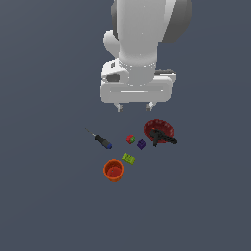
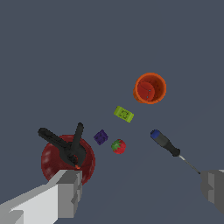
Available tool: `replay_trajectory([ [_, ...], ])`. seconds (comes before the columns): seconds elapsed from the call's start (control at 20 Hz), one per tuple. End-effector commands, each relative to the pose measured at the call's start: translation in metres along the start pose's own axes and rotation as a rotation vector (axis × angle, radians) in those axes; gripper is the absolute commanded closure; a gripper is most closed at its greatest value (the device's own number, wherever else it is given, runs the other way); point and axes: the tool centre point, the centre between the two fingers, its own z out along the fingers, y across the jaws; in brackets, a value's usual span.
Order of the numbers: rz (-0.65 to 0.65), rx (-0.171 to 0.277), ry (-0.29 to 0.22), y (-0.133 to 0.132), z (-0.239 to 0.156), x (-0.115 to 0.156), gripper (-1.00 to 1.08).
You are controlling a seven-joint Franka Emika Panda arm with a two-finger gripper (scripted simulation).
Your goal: Pick up a designated object from a clutter of objects.
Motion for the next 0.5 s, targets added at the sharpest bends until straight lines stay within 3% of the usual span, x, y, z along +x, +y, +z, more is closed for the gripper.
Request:
replay_trajectory([
  [0.0, 0.0, 0.0, 0.0, 0.0, 0.0, 0.0, -0.92],
  [0.45, 0.01, 0.021, 0.014, 0.011, -0.003, 0.007, -0.92],
])
